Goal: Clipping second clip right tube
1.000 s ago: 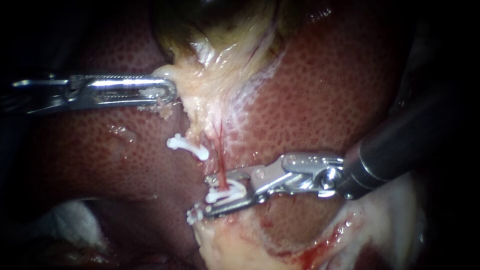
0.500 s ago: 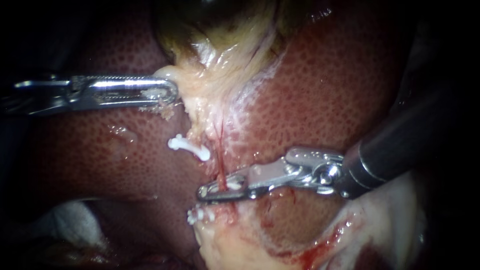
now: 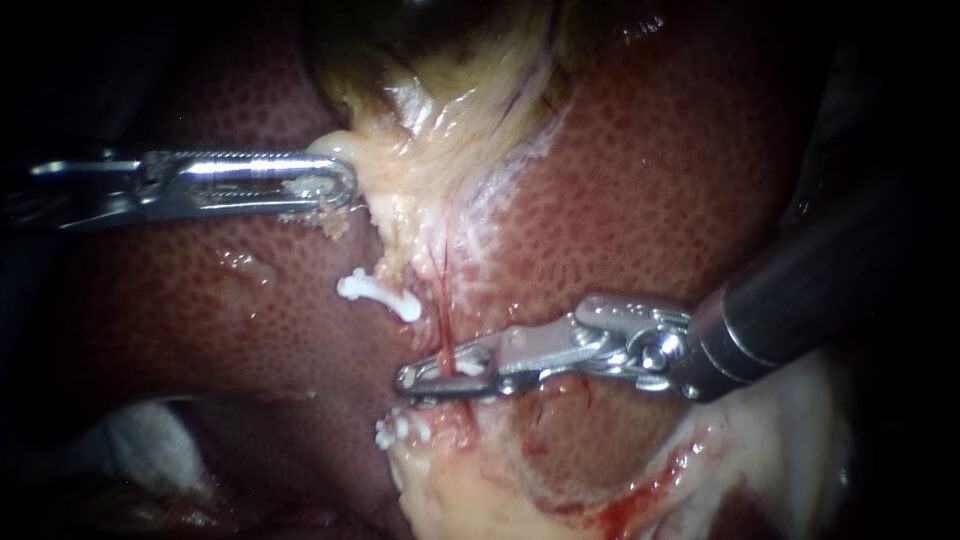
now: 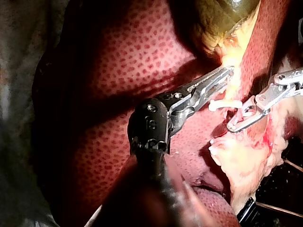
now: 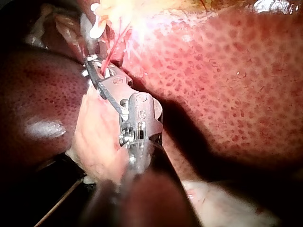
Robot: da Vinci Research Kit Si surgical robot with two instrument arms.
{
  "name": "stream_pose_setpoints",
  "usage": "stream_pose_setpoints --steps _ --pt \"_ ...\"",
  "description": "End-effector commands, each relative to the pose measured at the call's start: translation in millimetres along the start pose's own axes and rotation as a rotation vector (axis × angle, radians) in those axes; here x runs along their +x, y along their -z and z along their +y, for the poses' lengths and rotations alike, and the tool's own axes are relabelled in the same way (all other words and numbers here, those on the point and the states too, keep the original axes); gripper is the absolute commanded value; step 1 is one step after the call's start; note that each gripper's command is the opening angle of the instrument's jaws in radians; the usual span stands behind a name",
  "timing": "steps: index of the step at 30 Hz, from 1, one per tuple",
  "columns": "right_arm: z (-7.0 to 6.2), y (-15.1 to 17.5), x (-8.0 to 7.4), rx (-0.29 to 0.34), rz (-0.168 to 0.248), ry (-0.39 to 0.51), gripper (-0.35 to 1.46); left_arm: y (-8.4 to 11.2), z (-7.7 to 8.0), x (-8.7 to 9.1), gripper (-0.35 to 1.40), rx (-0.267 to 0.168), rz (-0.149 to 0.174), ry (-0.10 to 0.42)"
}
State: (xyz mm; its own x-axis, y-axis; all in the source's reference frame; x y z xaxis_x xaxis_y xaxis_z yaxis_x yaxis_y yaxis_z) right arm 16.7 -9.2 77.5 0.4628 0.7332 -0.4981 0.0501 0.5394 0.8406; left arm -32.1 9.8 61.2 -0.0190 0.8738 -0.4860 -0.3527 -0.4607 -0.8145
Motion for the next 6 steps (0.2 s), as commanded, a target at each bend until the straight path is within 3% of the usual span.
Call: stream_pose_setpoints --steps 1,6 --pt "0.1 0.0 0.0 -0.001 0.0 0.0 -0.35 0.0 0.0 0.0 -0.35 0.0 0.0 0.0" --pt "0.3 0.3 -0.1 0.0 0.0 0.001 -0.35 -0.1 -0.1 0.0 -0.35 0.0 0.0 0.0"
